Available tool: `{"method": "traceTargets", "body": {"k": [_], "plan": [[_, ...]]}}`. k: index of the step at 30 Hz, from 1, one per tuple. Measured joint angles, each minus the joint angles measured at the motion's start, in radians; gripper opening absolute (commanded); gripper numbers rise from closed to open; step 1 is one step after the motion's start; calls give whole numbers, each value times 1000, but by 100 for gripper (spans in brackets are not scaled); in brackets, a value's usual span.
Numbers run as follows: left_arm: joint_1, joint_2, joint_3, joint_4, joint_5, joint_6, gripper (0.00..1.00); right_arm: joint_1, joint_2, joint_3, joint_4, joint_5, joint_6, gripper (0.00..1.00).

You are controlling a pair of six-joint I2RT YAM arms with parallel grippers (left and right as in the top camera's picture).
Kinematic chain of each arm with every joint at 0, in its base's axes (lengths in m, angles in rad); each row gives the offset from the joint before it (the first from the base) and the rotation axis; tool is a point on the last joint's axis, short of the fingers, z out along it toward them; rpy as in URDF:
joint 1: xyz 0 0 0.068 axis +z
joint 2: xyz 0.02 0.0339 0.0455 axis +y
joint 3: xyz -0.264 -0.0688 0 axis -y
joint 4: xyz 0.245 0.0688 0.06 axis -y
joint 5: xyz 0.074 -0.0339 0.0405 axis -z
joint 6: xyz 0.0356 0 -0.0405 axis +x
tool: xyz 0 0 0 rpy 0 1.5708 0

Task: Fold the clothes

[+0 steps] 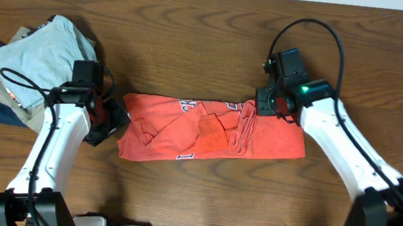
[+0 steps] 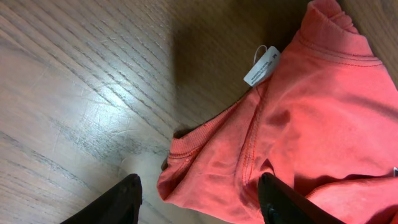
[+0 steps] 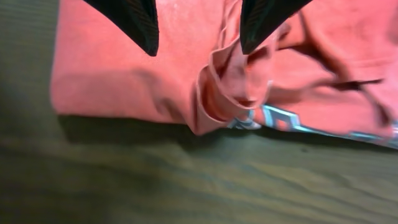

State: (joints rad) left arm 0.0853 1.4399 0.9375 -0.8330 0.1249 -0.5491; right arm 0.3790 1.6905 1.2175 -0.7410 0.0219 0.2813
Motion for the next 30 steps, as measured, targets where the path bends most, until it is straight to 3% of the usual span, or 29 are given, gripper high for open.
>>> {"method": "traceTargets", "body": {"k": [8,13,20,25,30], "plan": [[0,0,0,0,0,0,62,3,166,-18,112,-95,54,36],[0,0,0,1,0,0,62,42,196,-18,207,-280,-2,37],[0,0,-1,1,0,1,62,72,198,-18,198,-398,-71,42],[0,0,-1,4,0,40,83,51,164,-18,136,-412,-87,45],[0,0,-6,28,32,137,86,-2,0,-18,69,-386,-105,53]]}}
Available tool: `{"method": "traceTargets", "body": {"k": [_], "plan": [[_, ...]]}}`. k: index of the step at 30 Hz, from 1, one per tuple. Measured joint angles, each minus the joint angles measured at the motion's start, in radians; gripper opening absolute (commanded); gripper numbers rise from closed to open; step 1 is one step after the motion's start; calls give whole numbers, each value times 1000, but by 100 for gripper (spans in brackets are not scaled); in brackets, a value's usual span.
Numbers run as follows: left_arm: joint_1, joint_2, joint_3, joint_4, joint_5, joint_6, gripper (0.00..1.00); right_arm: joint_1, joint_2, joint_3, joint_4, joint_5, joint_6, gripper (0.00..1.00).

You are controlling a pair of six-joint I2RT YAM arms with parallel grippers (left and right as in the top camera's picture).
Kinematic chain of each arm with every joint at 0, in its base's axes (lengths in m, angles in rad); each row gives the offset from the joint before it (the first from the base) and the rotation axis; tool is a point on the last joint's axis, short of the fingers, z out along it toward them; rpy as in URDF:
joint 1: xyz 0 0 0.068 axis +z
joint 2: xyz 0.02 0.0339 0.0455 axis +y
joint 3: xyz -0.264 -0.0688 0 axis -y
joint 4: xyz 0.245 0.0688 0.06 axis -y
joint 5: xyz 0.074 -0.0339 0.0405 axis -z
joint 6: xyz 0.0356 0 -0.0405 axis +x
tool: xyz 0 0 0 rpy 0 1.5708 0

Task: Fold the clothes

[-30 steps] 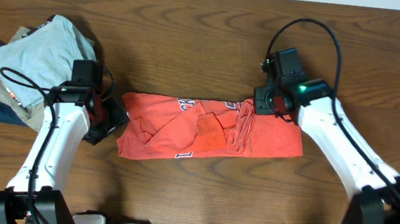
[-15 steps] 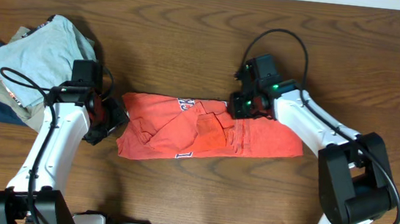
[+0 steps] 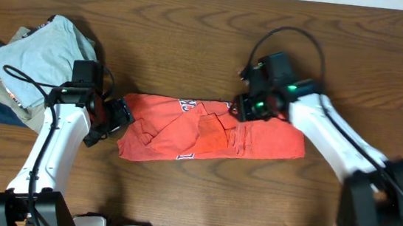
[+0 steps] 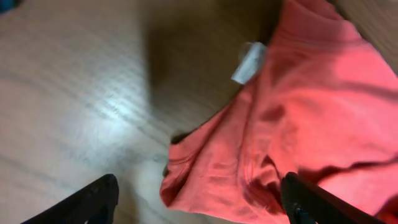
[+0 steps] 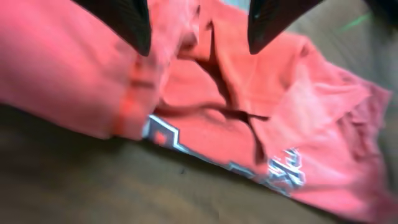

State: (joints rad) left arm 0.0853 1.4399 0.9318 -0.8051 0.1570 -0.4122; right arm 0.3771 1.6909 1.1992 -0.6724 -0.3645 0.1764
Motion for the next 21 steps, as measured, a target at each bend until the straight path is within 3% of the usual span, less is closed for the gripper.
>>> {"method": "traceTargets", "body": {"k": [6,14,18,21], "plan": [[0,54,-3,51,110,121,86,-40,-192,14,-119,73,-13,57],[0,256,-4,85,197,195,85,-56,-205,15,-246,179,-14,57],[0,302,16,92,237,204,79,-57,-205,15,-249,201,-13,56],[-5,315,25,97,266,207,67,-59,-205,15,-251,215,-13,56]]}}
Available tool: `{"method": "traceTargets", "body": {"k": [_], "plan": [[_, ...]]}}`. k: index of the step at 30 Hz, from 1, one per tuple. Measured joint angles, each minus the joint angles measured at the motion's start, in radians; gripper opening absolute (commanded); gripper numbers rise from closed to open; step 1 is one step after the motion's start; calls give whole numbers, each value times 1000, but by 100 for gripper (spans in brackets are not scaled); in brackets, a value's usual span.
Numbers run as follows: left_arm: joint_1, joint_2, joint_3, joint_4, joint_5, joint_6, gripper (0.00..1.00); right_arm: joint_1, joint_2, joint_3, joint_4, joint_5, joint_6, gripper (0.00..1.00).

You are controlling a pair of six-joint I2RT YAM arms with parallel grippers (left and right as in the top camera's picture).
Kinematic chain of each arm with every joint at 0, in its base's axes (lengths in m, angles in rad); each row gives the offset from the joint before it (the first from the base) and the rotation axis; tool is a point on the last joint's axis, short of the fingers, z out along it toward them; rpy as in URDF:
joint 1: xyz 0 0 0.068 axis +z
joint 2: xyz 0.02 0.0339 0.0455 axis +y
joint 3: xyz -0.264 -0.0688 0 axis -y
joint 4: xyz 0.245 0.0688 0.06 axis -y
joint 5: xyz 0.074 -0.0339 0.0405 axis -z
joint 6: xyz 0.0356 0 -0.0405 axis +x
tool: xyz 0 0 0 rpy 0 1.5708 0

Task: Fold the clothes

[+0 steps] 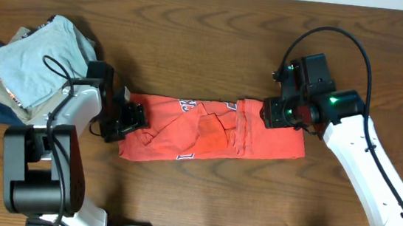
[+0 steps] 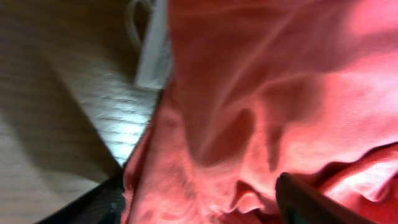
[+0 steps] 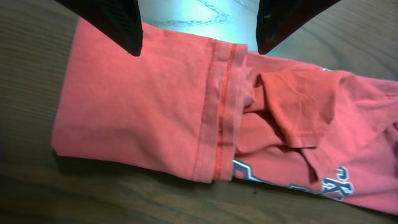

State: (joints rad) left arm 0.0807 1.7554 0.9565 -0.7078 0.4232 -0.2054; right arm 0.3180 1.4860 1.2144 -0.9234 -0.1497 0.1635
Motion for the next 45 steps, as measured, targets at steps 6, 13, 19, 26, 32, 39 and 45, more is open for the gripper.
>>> {"method": "traceTargets", "body": {"k": [6,13,19,26,32,39,45], "plan": [[-45,24,-3,23,42,10,10,0,0,0,-16,42,0,56],[-42,37,5,13,60,22,6,-47,0,0,-77,164,12,59],[0,8,87,-129,-64,-8,6,-155,0,0,-108,238,15,61],[36,-145,252,-275,-233,-44,6,-245,0,0,-119,261,15,61],[-50,-235,314,-291,-164,-85,6,-264,0,0,-124,265,15,62],[-321,-239,314,-205,-87,-158,6,-264,0,0,-131,267,15,61],[-553,-190,314,-86,-92,-209,6,-264,0,0,-139,267,14,61]]}}
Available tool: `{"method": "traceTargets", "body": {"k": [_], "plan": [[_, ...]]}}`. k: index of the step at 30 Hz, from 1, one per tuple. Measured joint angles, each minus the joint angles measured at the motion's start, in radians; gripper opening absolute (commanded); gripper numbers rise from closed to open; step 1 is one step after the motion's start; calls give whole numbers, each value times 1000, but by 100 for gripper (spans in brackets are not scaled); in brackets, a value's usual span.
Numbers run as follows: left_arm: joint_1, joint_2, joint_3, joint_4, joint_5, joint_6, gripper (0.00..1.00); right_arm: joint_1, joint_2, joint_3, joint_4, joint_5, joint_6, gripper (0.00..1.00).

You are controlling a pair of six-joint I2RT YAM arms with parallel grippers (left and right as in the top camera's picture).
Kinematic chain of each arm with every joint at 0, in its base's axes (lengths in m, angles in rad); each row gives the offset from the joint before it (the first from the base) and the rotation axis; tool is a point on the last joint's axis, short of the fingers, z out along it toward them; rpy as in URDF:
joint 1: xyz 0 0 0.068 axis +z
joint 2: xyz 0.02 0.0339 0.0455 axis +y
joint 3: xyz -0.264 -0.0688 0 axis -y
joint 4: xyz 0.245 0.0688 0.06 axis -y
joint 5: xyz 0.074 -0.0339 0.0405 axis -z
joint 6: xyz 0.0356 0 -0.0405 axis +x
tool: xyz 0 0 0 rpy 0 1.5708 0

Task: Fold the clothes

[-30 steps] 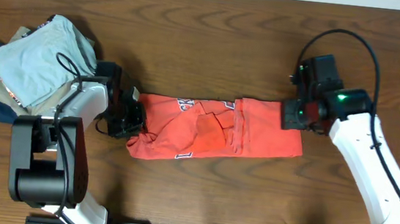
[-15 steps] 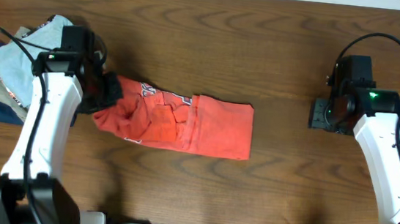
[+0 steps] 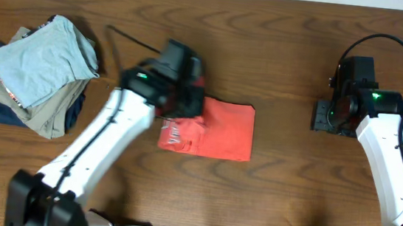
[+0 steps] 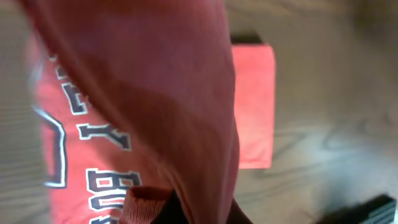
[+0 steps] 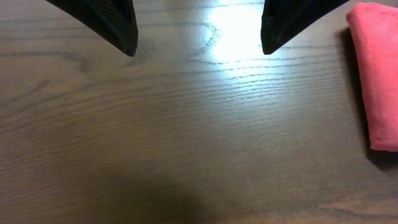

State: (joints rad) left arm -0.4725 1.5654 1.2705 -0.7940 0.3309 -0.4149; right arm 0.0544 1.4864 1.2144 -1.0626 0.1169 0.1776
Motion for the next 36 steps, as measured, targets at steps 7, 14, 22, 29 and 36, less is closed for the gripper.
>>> {"method": "traceTargets", "body": {"k": [7,14,22,29,36], "plan": [[-142,104,0,97,-4,-53,6,0,0,0,-1,0,-3,61],[-193,146,0,166,-5,-93,33,0,0,0,-3,0,-3,61],[-199,147,0,232,61,-127,49,0,0,0,-3,-10,-3,63],[-29,60,0,164,87,-91,53,0,0,0,-2,-44,-27,64],[232,21,0,46,74,-77,55,5,0,0,68,-420,-211,62]]}}
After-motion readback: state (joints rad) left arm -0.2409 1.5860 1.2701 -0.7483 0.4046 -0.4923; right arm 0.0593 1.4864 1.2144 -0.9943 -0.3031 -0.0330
